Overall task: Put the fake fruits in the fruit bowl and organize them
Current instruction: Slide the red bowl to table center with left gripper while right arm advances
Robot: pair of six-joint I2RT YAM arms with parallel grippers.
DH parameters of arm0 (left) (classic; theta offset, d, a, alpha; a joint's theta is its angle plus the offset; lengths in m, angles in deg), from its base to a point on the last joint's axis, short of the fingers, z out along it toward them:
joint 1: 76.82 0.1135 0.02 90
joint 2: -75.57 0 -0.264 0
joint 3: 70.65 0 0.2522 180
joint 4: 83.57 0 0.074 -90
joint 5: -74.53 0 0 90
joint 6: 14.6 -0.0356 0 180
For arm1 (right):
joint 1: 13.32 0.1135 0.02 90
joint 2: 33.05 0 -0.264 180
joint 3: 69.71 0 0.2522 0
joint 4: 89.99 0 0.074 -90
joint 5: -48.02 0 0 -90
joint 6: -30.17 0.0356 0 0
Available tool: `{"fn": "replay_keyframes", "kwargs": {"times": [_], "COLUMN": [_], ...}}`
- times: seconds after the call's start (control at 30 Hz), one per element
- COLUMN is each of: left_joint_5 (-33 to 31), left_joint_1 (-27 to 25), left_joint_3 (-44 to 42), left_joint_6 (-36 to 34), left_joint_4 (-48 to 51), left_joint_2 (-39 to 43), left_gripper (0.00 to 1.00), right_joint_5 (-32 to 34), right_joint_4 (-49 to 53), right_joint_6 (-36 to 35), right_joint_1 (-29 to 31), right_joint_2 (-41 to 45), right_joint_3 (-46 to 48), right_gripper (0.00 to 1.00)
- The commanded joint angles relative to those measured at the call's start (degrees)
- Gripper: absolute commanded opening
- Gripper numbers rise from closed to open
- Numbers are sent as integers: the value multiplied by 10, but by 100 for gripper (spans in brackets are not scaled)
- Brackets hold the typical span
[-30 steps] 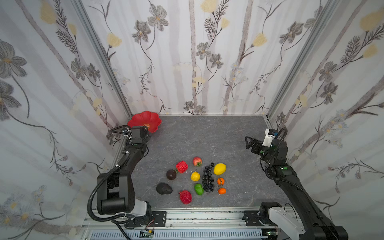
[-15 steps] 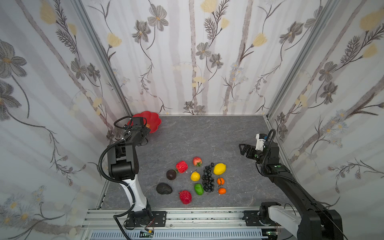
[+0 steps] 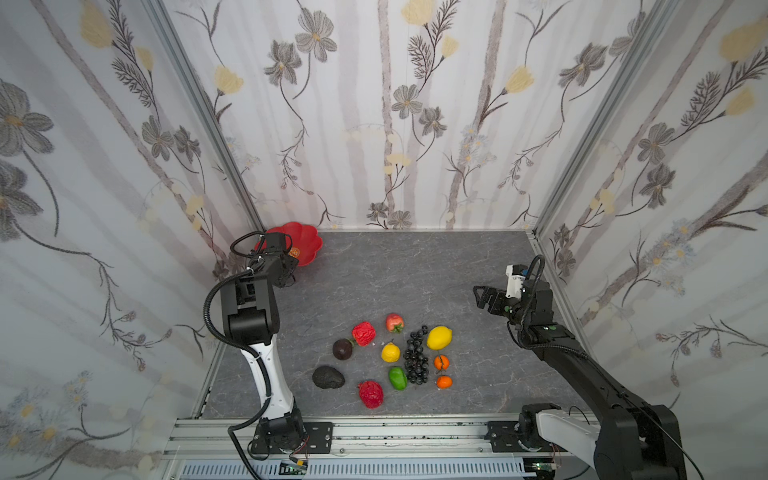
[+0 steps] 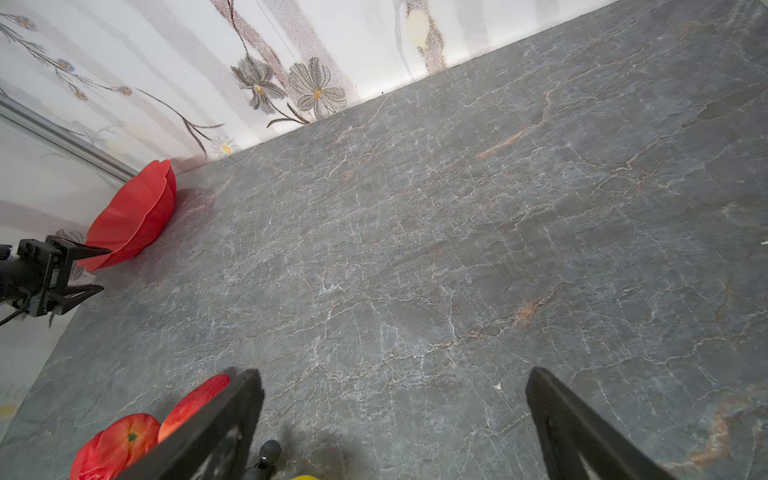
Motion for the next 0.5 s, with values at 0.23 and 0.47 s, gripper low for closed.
{"fn": "replay_keyframes", "kwargs": {"times": [0.23,0.47], "left_joint_5": [21,44], "left_joint_1": [6,5], "left_joint_3": [34,22], "left_joint_6": [-11,-8], "left_joint_4": [-1,-6], "left_joint_2": [-25,-19], "left_gripper": [47,28], "right_joint_5": [-3,-1], "right_joint_4": [-16,-8], "right_joint_6": [-14,-15], "right_joint_1": [11,16], "right_joint_2": [-11,-8], "right_joint_3": [-12,-16], "right_gripper": [98,98]}}
